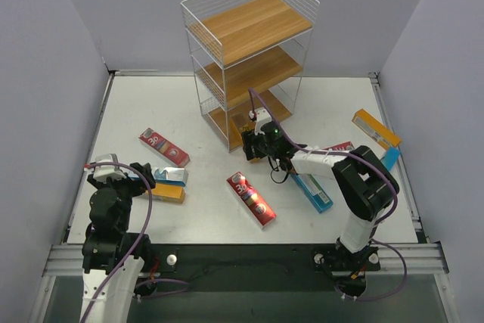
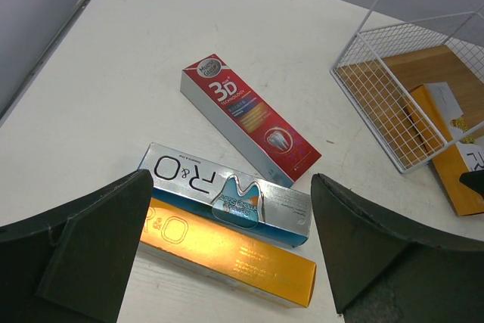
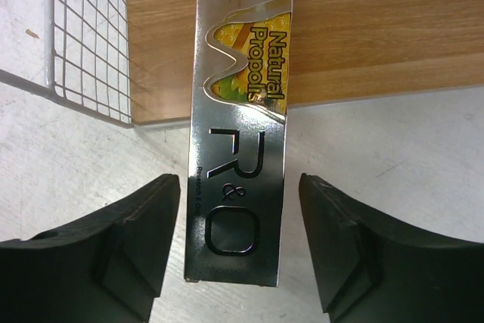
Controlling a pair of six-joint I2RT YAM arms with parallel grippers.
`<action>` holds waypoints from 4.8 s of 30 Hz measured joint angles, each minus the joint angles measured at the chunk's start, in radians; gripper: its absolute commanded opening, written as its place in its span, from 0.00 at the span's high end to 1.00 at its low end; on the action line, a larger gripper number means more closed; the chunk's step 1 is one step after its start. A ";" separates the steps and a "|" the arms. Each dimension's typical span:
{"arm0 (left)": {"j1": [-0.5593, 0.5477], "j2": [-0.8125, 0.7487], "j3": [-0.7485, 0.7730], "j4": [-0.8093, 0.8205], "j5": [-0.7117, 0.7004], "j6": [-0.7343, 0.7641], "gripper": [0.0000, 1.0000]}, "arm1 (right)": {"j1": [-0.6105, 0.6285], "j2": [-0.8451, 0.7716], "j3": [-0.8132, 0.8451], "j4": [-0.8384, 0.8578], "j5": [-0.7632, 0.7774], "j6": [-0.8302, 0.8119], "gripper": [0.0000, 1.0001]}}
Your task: Place and organize the toothpastes onto the shelf
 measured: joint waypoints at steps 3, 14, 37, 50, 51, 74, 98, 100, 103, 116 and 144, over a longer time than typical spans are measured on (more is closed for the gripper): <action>0.000 0.002 0.000 0.000 0.001 0.001 0.03 | -0.011 -0.002 0.000 -0.003 -0.017 0.022 0.23; 0.000 0.006 0.000 0.001 0.008 0.002 0.03 | -0.098 -0.234 -0.138 -0.006 -0.082 0.343 0.20; 0.000 0.033 0.000 0.001 0.026 0.003 0.03 | -0.081 -0.079 -0.240 0.153 -0.168 0.426 0.32; 0.000 0.043 0.000 0.001 0.041 0.004 0.03 | -0.067 -0.025 -0.128 0.072 -0.134 0.266 0.63; 0.000 0.044 0.000 0.002 0.042 0.004 0.03 | -0.065 -0.025 -0.114 0.057 -0.131 0.248 0.63; 0.000 0.065 0.000 0.008 0.058 0.006 0.03 | -0.017 0.114 0.119 -0.016 -0.148 0.122 0.54; 0.000 0.066 0.000 0.008 0.060 0.006 0.03 | -0.111 0.038 -0.057 0.194 -0.226 0.466 0.27; 0.000 0.066 0.000 0.008 0.060 0.006 0.03 | -0.124 0.039 -0.079 0.236 -0.227 0.544 0.26; 0.000 0.066 0.000 0.008 0.060 0.006 0.03 | -0.135 0.039 -0.107 0.284 -0.226 0.647 0.26; 0.000 0.066 0.000 0.008 0.061 0.006 0.03 | -0.137 0.189 -0.140 0.528 -0.276 0.958 0.29; 0.000 0.071 0.000 0.008 0.074 0.007 0.03 | -0.148 0.304 -0.105 0.687 -0.403 1.057 0.59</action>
